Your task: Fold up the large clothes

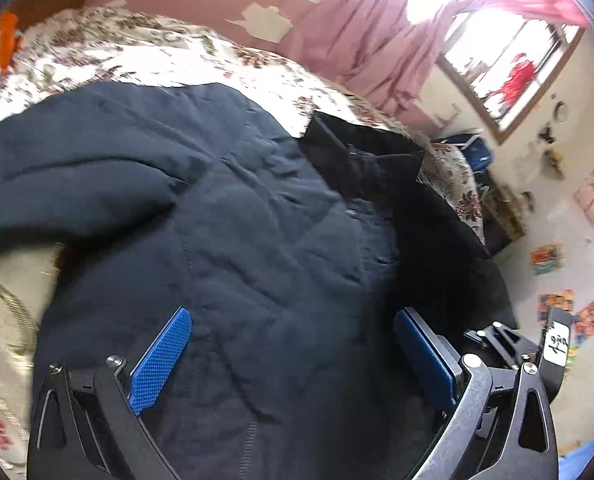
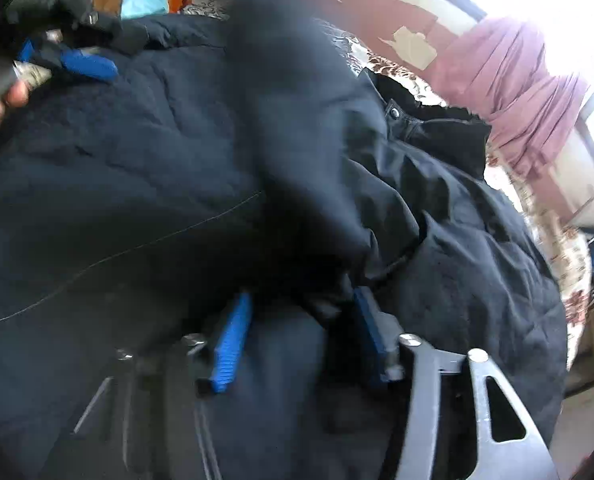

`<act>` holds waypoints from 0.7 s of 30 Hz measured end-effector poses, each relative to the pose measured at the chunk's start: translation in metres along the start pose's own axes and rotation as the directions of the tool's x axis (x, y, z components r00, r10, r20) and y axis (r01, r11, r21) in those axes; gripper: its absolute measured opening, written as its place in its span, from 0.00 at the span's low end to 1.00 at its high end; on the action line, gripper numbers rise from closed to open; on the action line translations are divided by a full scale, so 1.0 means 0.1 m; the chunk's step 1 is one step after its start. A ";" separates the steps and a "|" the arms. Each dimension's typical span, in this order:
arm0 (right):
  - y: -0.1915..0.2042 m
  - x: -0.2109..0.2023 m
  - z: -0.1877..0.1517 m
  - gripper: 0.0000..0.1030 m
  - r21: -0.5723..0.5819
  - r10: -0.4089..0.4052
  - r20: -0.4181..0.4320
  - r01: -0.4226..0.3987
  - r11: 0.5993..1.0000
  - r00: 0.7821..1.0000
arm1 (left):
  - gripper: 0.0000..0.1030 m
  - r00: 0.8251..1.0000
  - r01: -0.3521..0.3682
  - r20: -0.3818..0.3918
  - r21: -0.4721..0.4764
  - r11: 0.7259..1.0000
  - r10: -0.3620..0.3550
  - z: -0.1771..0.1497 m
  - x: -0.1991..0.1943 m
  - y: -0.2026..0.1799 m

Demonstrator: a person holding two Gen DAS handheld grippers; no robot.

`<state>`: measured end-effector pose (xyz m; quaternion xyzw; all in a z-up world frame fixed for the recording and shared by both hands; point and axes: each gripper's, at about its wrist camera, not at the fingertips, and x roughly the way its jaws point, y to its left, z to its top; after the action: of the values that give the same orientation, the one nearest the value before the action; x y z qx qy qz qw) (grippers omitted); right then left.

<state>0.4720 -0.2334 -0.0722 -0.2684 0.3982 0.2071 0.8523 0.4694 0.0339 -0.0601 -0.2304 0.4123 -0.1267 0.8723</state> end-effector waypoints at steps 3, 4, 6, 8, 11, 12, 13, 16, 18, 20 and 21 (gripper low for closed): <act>-0.05 -0.30 -0.21 0.53 0.046 0.054 0.032 -0.055 0.997 0.998 | 0.99 1.000 0.026 0.008 -0.018 1.000 -0.025 -0.02 0.07 0.01; -0.07 -0.40 -0.29 0.53 0.057 0.059 0.045 -0.061 0.996 0.997 | 0.99 0.999 0.040 0.018 -0.030 0.999 -0.039 -0.03 0.08 0.03; -0.14 -0.55 -0.43 0.53 0.078 0.070 0.066 -0.075 0.994 0.995 | 0.99 0.997 0.075 0.036 -0.050 0.996 -0.073 -0.03 0.09 0.04; -0.22 -0.78 -0.58 0.53 0.103 0.067 0.106 -0.078 0.992 0.992 | 1.00 0.992 0.121 0.033 -0.080 0.989 -0.119 -0.04 0.10 0.07; -0.48 -1.06 -0.70 0.56 0.181 0.027 0.182 -0.061 0.982 0.983 | 1.00 0.973 0.232 0.049 -0.141 0.962 -0.227 -0.09 0.08 0.13; -0.51 -1.12 -0.74 0.58 0.208 0.018 0.204 -0.061 0.976 0.979 | 1.00 0.971 0.239 0.048 -0.149 0.959 -0.235 -0.09 0.09 0.13; -0.56 -1.23 -0.83 0.60 0.262 -0.006 0.240 -0.059 0.963 0.971 | 1.00 0.975 0.220 0.023 -0.155 0.963 -0.219 -0.11 0.14 0.12; -0.76 -1.32 -0.94 0.60 0.377 -0.059 0.272 -0.050 0.925 0.961 | 0.98 0.992 0.106 -0.057 -0.104 0.989 -0.112 -0.12 0.29 -0.04; -0.86 -1.39 -0.99 0.60 0.434 -0.077 0.288 -0.058 0.899 0.955 | 0.98 0.994 0.034 -0.100 -0.080 0.996 -0.042 -0.11 0.40 -0.16; -0.96 -1.42 -1.06 0.60 0.485 -0.090 0.297 -0.069 0.871 0.951 | 0.97 0.993 -0.007 -0.121 -0.077 0.997 -0.002 -0.11 0.49 -0.23; -1.00 -1.45 -1.13 0.60 0.511 -0.098 0.298 -0.072 0.857 0.950 | 0.90 0.991 -0.034 -0.130 -0.077 0.996 0.023 -0.10 0.54 -0.26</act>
<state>0.3778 -0.4014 0.0112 0.0031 0.2967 0.1268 0.9465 0.4941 -0.0140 -0.0879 -0.2503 0.4756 -0.1123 0.8358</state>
